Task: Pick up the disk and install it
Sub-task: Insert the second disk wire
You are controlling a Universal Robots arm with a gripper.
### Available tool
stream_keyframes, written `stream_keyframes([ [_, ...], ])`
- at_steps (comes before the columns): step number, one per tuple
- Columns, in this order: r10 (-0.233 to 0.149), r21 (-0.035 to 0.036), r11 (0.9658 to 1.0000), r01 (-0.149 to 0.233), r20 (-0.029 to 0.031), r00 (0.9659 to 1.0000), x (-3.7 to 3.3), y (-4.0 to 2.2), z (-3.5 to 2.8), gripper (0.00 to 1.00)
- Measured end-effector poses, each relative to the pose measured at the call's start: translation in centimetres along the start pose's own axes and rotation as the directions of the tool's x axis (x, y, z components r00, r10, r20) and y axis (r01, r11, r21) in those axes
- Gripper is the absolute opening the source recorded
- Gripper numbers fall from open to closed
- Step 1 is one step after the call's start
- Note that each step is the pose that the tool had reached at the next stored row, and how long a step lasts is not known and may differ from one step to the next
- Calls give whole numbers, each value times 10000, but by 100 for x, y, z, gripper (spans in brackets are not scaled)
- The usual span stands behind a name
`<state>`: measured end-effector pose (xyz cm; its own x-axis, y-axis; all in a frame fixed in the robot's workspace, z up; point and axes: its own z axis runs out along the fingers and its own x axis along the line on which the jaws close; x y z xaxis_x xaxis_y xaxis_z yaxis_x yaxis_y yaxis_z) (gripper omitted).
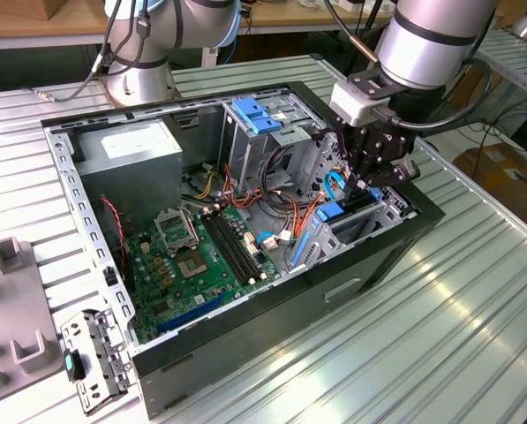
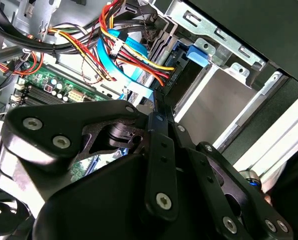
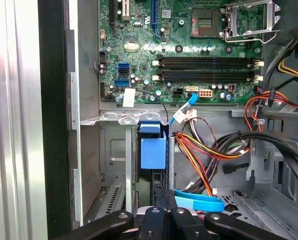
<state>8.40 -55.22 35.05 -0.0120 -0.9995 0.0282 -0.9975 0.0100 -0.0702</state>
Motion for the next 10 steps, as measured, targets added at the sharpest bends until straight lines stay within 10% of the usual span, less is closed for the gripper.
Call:
stream_keyframes([
  [10,0,0,10000,0,-2,10000,1,-2,-29,11],
])
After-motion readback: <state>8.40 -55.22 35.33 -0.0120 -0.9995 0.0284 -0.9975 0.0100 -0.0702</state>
